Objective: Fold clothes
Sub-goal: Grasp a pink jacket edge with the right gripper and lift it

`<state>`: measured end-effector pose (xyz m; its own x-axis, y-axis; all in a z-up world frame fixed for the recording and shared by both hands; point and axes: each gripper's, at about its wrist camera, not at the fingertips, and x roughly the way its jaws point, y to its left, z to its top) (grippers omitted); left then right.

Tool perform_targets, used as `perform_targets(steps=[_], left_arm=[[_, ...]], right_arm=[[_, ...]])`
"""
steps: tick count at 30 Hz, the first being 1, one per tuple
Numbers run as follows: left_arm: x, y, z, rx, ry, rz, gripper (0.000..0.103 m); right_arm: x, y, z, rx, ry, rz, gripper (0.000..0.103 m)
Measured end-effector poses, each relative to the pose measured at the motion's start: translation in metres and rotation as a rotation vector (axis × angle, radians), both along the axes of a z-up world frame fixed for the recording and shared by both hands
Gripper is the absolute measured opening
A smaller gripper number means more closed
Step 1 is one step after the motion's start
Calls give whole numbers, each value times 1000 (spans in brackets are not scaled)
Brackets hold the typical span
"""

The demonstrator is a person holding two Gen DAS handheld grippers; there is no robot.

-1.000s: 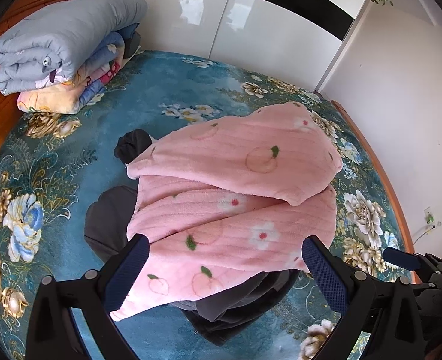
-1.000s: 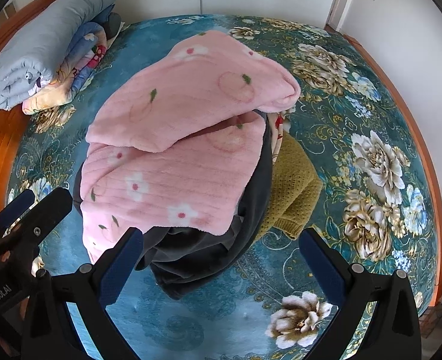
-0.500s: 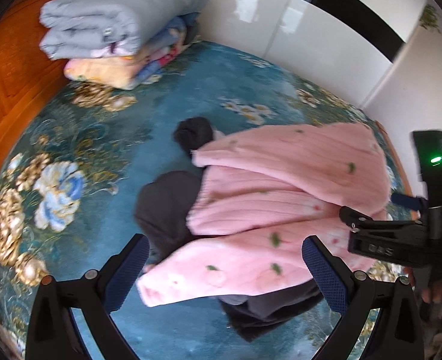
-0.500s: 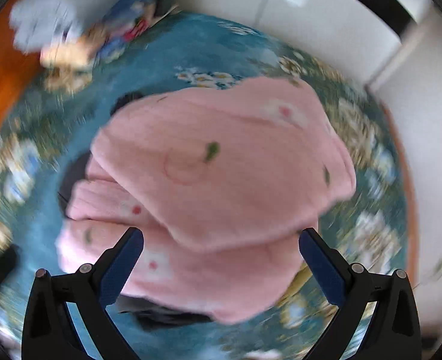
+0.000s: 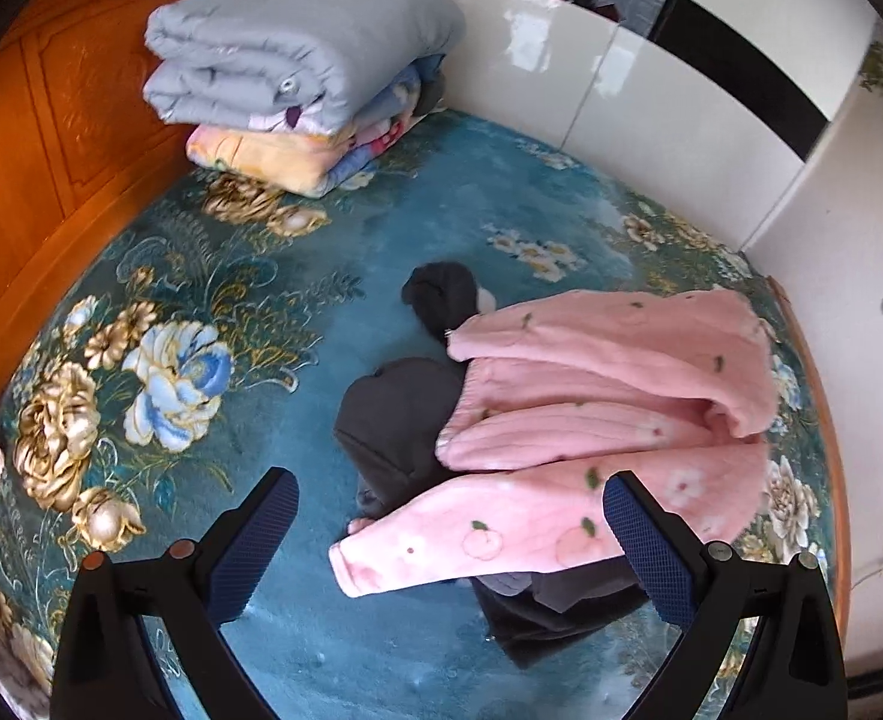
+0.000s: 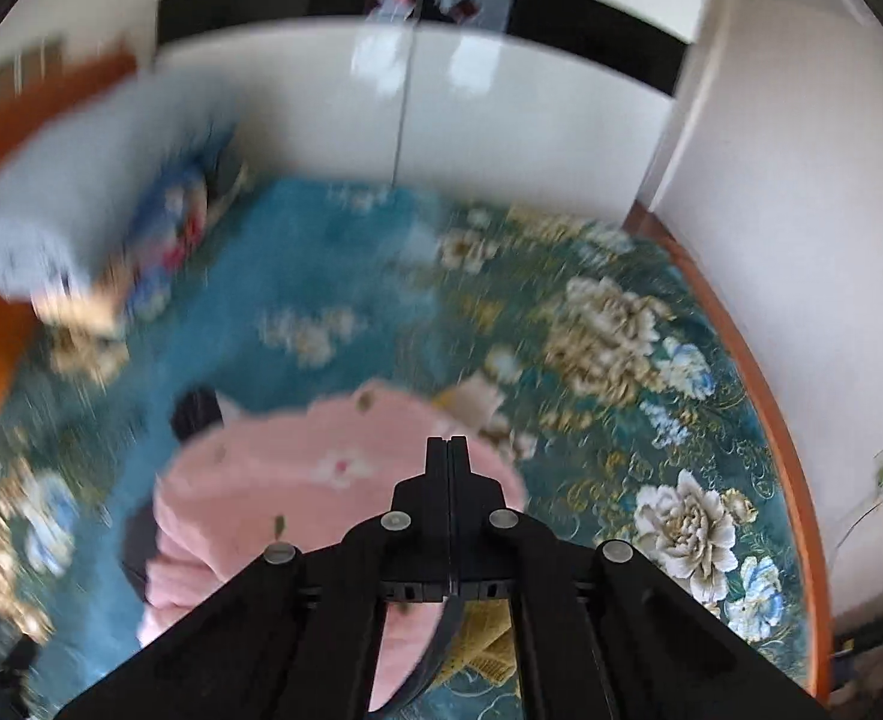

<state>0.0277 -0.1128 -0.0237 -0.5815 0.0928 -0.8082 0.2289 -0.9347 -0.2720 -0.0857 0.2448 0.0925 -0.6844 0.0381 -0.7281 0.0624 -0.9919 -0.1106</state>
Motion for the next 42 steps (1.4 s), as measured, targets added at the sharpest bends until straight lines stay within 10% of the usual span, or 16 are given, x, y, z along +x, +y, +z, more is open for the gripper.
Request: perform_targets(steps=[5,10,22,27,42], left_arm=[[9,13,7,10,-8,-25,103],[22,-1,-2,1,-38,10,103],[54,-40,-26,-22,-110,107,103],[55,-44,-27,-8,-102,118,103],[65,-33,14,85,10,61,103]], right_arm=[[25,-3,6,-22,-42,120,1],[45,-52,-59,9,-155,225,60],[-5,-126,-183,330,-269,235,60],[-41,-93,-138,277,-211,118,11],[29,5,152,-36,329,15,5]])
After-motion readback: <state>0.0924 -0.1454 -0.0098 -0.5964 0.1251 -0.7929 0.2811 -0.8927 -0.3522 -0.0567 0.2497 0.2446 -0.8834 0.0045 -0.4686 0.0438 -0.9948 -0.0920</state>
